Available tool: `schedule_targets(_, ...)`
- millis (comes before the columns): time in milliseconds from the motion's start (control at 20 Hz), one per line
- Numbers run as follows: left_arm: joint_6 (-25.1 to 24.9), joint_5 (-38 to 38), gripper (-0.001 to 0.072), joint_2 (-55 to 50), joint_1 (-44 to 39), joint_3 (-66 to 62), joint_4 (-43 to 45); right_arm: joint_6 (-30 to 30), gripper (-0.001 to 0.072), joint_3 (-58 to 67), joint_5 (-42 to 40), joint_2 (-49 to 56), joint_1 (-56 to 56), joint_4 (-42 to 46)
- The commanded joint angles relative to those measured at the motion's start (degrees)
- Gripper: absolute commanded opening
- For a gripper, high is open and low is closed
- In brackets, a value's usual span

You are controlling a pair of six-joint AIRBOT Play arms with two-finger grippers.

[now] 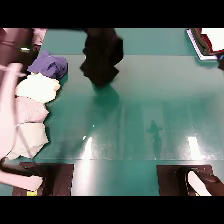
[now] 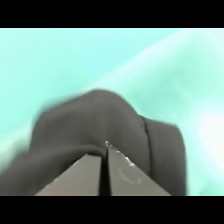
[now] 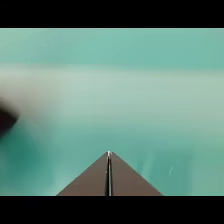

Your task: Fold the shirts.

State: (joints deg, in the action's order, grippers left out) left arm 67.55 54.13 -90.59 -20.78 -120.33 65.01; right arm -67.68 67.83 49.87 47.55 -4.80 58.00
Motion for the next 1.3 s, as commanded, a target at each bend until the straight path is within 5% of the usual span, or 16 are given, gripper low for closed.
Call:
schedule_targets(0, -8.09, 7.91, 0.0024, 13.68, -2.93, 0.72, -8.61, 0.00, 0.0016, 0.04, -6.47, -5.46, 0.04, 0.04)
schedule_targets(350, -9.55, 13.97, 0.0025, 22.60, -12.59, 4.70, -11.52, 0.00, 0.0016, 0.04, -5.42, -9.46, 0.04, 0.00)
schedule_targets(500, -9.25, 17.49, 0.0025, 22.38, -12.57, 10.56, -2.12, 0.00, 0.0016, 0.02, -2.43, -9.53, 0.04, 0.02)
schedule_targets(600, -4.55, 16.63, 0.0028, 22.38, -12.57, 18.91, 5.62, 0.02, 0.0016, 0.02, -0.96, -9.53, 0.04, 0.07)
schedule_targets(650, -1.70, 14.97, 0.0184, 22.38, -12.52, 23.32, 9.01, 0.02, 0.0016, 0.02, -0.76, -9.55, 0.04, 0.09)
schedule_targets(700, 1.95, 13.18, 0.0504, 22.36, -12.46, 27.93, 13.35, 0.00, 0.0016, 0.02, -0.79, -9.53, 0.04, 0.07)
schedule_targets(750, 5.49, 12.09, 0.0626, 22.36, -11.72, 31.58, 16.72, 0.00, 0.0016, 0.02, -0.76, -9.53, 0.04, 0.07)
schedule_targets(1000, 12.68, 16.04, 0.0626, 22.38, 1.01, 39.80, 15.41, 0.00, 0.0016, 0.02, -0.76, -9.53, 0.04, 0.09)
schedule_targets(1250, 8.02, 15.82, 0.0627, 22.38, 2.78, 53.55, -3.63, 0.00, 0.0016, 0.00, -0.07, -9.53, 0.04, 0.13)
